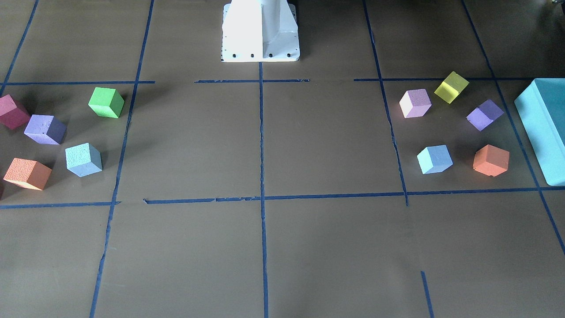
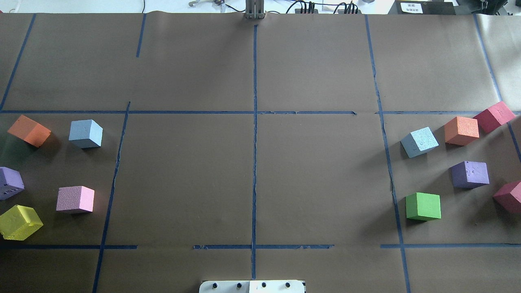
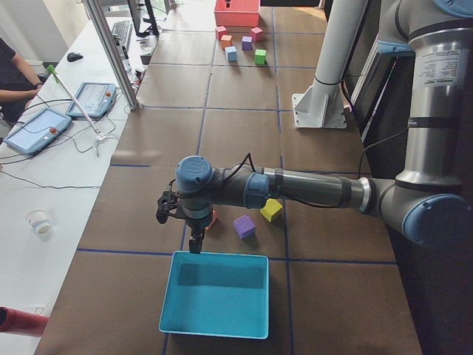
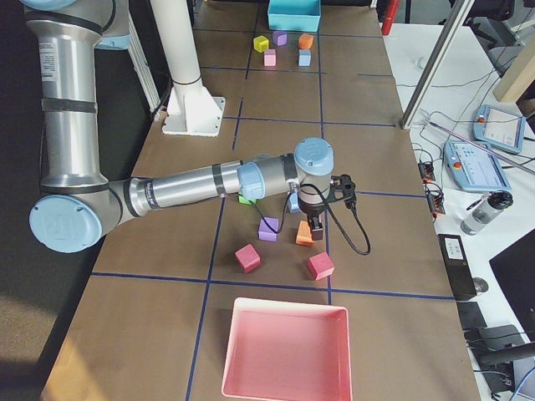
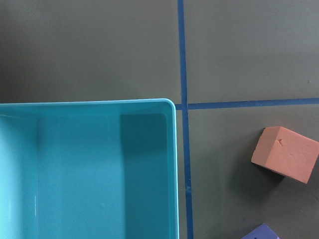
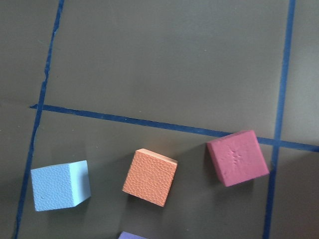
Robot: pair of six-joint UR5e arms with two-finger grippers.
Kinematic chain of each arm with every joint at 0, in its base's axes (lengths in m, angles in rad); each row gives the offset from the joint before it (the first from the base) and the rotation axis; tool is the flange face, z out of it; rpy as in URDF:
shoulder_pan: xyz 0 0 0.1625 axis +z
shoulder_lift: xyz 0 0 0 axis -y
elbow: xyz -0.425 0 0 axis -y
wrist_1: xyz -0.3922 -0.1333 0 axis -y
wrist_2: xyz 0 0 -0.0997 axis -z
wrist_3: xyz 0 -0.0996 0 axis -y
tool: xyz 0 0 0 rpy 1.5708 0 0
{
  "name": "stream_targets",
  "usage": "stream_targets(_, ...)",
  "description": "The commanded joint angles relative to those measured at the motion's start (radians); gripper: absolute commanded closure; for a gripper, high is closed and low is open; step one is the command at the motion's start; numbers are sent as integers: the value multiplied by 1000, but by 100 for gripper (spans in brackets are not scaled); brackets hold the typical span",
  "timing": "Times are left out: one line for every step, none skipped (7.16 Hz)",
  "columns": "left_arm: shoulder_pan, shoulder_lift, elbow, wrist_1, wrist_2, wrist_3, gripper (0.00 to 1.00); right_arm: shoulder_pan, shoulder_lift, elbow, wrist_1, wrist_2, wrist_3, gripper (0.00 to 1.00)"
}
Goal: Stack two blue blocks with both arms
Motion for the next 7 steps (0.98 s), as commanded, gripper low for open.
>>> stream_targets(14,-5,-11,-1,0,0,0,-203,1,3,196,-85,293,0)
stream_targets(14,-5,-14,-1,-1,0,0,-304,3,-3,246,-160,363,0)
stream_targets(14,-5,-14,-2,-1,0,0,-337,9,-9,251,-174,365,0)
stream_targets(14,-5,-14,-2,-1,1,0,-348,39,-31,251,-176,367,0)
stream_targets(16,-5,-14,-2,-1,1,0,-365,64,-72,251,-176,367,0)
stream_targets(16,-5,-14,-2,-1,1,0,-391,70,-98,252,-179,365,0)
stream_targets(16,-6,-12,-2,-1,1,0,-422,78,-104,252,-193,367,0)
